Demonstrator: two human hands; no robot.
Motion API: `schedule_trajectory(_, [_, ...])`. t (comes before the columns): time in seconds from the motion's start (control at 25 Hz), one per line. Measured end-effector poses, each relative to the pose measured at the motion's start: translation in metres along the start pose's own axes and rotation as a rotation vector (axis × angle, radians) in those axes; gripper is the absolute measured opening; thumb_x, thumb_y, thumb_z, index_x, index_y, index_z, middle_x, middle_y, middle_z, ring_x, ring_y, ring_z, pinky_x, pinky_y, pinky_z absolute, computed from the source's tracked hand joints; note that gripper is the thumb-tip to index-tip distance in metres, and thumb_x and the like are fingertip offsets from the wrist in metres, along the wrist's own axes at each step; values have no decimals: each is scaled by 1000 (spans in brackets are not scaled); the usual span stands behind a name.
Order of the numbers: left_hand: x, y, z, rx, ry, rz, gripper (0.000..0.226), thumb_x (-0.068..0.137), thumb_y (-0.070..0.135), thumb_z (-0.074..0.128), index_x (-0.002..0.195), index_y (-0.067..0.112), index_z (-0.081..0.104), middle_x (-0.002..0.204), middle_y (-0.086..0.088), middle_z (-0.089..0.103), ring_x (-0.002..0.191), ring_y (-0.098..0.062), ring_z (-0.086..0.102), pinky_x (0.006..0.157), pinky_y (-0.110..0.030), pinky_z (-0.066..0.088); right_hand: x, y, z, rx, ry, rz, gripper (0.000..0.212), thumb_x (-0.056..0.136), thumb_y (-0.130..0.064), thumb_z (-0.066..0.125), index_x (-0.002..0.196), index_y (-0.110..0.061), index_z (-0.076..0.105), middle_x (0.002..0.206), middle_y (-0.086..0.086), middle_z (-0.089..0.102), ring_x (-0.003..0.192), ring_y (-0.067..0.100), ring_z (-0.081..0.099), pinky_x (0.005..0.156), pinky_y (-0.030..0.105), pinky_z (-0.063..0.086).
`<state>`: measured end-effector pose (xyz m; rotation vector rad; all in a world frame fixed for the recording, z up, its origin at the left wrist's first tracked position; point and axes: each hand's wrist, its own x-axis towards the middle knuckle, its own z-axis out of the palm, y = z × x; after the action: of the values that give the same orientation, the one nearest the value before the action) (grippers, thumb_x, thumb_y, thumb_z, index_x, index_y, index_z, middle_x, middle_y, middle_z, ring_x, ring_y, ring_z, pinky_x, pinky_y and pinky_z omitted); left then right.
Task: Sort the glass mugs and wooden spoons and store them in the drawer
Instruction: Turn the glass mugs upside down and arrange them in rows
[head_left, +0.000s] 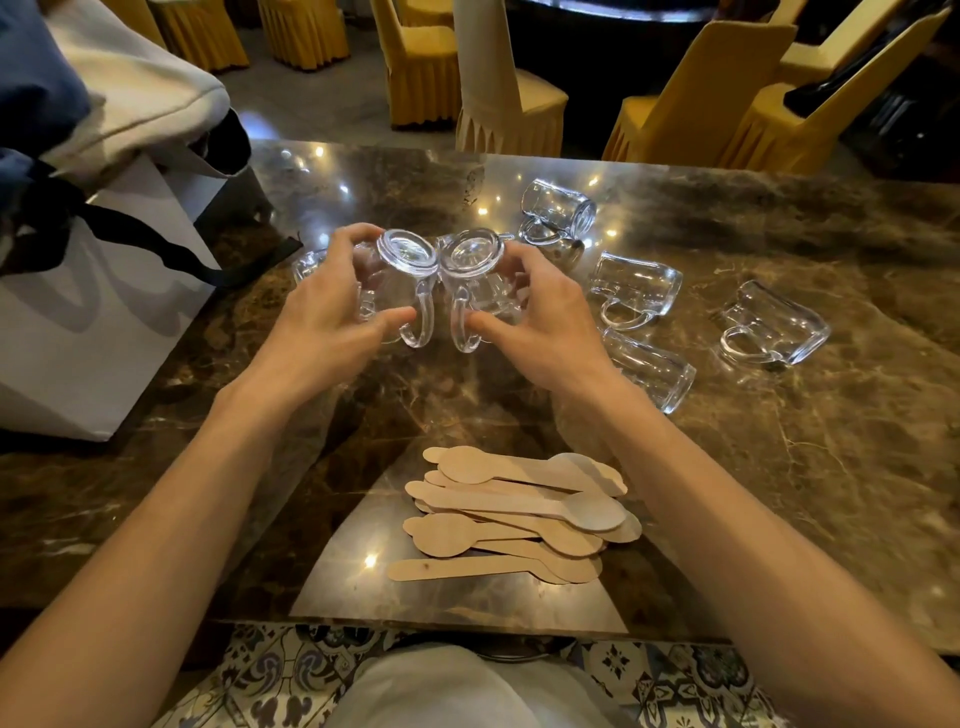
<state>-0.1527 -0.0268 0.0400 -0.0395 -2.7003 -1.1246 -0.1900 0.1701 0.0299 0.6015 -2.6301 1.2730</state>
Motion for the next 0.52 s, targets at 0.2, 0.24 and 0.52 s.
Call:
schedule_trajectory(0.2, [2,-4,8,-390,-38,-31,63,79,11,71,127,30,35,108,18,59,104,9,56,89,-19,46,4,5,-9,261,-59,76,45,77,-26,76,114,-16,52,96,-11,60,87,5,58,78,17,51])
schedule_trajectory(0.24, [3,-5,10,-425,-48,-36,64,80,9,71,129,28,35,109,16,61,105,7,57,87,-17,48,5,6,-10,282,-79,85,50,78,-25,75,120,-14,50,102,-6,62,90,7,60,81,21,52])
schedule_trajectory(0.52, [0,-16,20,-625,-109,-109,68,81,3,67,138,22,35,117,-2,65,109,-16,62,95,-38,49,4,25,-9,280,-196,144,65,81,-22,72,136,-16,38,104,-4,62,94,-1,59,84,19,51])
